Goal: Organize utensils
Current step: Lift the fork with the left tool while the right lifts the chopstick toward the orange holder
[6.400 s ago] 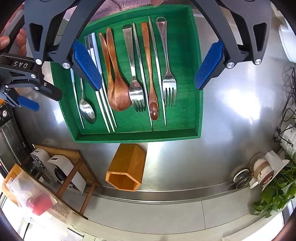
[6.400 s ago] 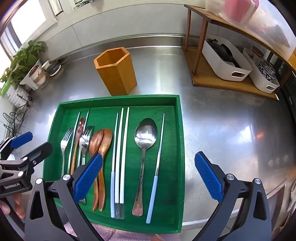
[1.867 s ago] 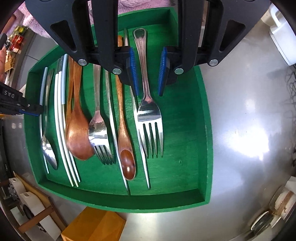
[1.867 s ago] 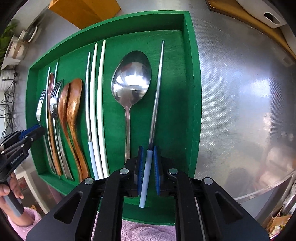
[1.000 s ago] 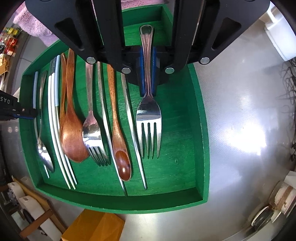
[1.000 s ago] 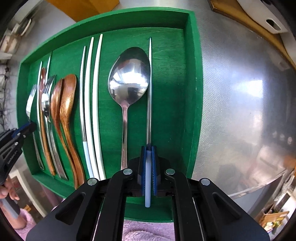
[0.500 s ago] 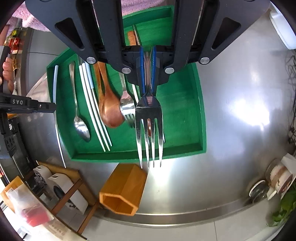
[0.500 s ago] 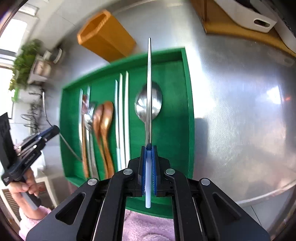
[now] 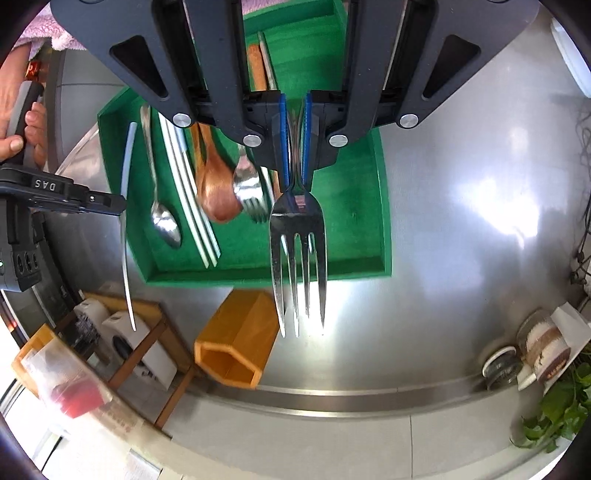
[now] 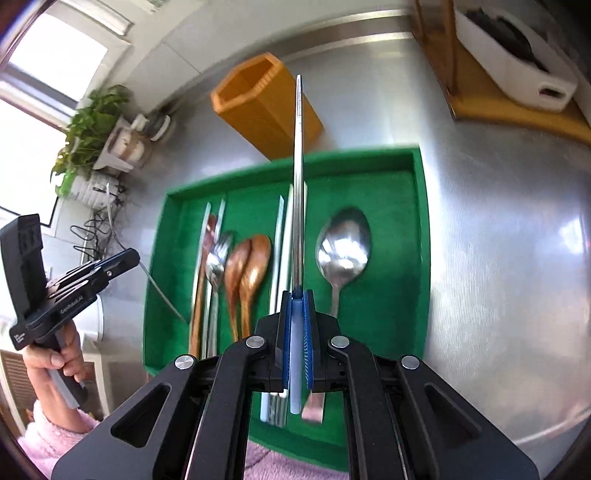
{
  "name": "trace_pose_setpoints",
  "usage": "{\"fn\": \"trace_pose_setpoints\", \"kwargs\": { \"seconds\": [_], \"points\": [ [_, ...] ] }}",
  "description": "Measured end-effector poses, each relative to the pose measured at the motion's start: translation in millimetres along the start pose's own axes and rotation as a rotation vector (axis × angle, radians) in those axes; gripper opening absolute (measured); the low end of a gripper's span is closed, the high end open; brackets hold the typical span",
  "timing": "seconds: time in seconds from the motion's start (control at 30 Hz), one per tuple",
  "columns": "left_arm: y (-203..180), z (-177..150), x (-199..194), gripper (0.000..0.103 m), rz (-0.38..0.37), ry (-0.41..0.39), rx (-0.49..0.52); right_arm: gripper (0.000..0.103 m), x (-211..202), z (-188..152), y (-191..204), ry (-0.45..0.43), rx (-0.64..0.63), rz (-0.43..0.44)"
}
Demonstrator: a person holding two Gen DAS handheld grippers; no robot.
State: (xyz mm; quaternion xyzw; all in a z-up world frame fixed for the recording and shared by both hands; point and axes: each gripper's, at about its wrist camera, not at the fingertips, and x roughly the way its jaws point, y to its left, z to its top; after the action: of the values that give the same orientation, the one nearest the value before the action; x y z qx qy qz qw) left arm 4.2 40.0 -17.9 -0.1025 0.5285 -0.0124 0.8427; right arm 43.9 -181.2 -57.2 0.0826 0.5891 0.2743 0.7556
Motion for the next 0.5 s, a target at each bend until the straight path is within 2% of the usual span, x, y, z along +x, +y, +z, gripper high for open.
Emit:
{"fn": "trace_pose_setpoints", "kwargs": {
  "seconds": [0.27,0.5],
  "points": [
    [-16,11,-25,0.005,-0.037,-0.163,0.055,0.006,-17,16,14,-0.180,-0.101,-0.028],
    [-36,49,-48,0.005,-0.078,-0.319,0.094,0.006,-45,58,41,-0.437,-0.202,-0.035]
  ]
}}
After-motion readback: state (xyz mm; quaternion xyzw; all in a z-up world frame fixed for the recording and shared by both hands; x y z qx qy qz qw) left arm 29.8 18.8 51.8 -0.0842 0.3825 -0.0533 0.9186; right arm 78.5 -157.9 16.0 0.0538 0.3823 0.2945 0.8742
